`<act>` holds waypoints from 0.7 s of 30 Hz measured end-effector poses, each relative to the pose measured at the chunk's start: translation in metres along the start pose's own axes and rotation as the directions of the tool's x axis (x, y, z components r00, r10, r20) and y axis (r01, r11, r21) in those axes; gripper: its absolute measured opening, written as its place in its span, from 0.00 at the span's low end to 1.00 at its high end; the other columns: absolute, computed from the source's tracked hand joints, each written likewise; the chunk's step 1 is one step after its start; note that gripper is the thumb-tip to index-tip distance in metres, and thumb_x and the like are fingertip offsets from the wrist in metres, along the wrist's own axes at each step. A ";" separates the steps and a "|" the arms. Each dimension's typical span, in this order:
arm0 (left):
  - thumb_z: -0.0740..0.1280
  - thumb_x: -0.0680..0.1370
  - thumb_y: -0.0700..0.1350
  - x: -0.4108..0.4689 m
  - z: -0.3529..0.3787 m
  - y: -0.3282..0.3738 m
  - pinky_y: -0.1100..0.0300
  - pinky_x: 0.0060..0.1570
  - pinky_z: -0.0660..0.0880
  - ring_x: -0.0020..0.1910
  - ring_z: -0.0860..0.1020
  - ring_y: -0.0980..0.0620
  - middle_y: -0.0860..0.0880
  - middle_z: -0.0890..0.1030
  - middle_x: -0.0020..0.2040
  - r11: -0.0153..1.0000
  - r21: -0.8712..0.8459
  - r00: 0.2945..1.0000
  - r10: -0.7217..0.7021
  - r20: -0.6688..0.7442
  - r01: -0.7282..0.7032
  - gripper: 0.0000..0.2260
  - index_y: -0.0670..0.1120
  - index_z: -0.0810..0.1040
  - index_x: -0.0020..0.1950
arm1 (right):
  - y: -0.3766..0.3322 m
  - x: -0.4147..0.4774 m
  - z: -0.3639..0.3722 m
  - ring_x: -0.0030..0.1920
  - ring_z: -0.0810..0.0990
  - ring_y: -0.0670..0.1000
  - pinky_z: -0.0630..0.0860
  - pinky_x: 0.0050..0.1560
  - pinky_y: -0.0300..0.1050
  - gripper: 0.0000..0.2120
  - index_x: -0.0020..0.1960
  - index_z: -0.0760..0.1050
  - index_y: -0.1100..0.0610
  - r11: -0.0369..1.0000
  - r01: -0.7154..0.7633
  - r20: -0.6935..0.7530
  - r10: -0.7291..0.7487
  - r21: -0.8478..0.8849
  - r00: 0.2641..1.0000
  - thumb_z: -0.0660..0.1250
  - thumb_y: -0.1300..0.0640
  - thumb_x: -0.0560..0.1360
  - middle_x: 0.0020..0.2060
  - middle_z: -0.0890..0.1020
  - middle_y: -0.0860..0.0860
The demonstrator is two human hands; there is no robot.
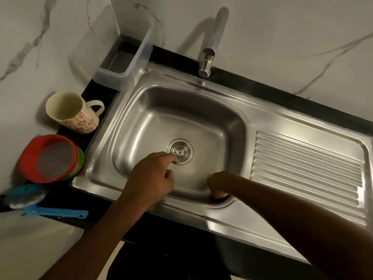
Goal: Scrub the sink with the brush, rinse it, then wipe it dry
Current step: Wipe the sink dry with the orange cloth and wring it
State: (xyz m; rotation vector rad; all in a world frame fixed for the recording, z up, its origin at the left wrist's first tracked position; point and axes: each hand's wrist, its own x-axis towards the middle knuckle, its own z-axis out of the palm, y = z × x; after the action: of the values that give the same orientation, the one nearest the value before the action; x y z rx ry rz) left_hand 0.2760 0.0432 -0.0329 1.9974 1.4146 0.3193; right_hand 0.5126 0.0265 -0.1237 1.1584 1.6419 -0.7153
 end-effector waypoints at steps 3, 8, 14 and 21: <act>0.66 0.75 0.38 0.002 -0.004 -0.008 0.63 0.43 0.69 0.35 0.72 0.62 0.55 0.82 0.54 1.000 0.023 0.999 0.014 0.029 -0.014 0.17 0.52 0.82 0.61 | 0.008 0.008 -0.014 0.68 0.78 0.58 0.74 0.55 0.51 0.20 0.71 0.75 0.54 0.985 -0.163 -0.017 0.163 -0.051 0.987 0.67 0.47 0.82 0.68 0.78 0.53; 0.67 0.75 0.39 0.007 -0.006 -0.029 0.62 0.46 0.69 0.37 0.72 0.58 0.57 0.82 0.53 0.998 0.059 0.999 0.026 0.022 -0.027 0.17 0.54 0.82 0.60 | 0.062 0.015 -0.054 0.74 0.71 0.62 0.69 0.71 0.58 0.18 0.72 0.76 0.58 0.874 -0.403 -0.331 0.309 -0.270 0.892 0.60 0.58 0.84 0.73 0.75 0.58; 0.67 0.75 0.39 0.007 -0.005 -0.043 0.61 0.45 0.70 0.37 0.71 0.60 0.57 0.82 0.52 0.997 0.062 0.996 0.043 0.073 -0.047 0.17 0.53 0.82 0.60 | 0.089 0.024 -0.075 0.67 0.75 0.61 0.77 0.64 0.56 0.21 0.75 0.71 0.59 0.969 -0.247 -0.695 0.162 -0.023 0.700 0.64 0.61 0.82 0.71 0.72 0.59; 0.66 0.75 0.39 0.009 -0.016 -0.060 0.57 0.47 0.75 0.37 0.72 0.62 0.57 0.82 0.51 0.996 0.084 0.994 0.033 0.102 -0.041 0.17 0.54 0.82 0.60 | 0.067 0.076 -0.045 0.66 0.73 0.68 0.77 0.61 0.61 0.34 0.81 0.57 0.53 0.854 -0.075 -0.528 0.384 0.514 0.757 0.66 0.57 0.79 0.73 0.65 0.62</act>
State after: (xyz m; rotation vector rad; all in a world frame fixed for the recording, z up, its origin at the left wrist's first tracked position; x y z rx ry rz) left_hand 0.2260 0.0688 -0.0600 2.0815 1.3505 0.1742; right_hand 0.5516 0.1170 -0.1742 2.0958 1.8383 -0.6091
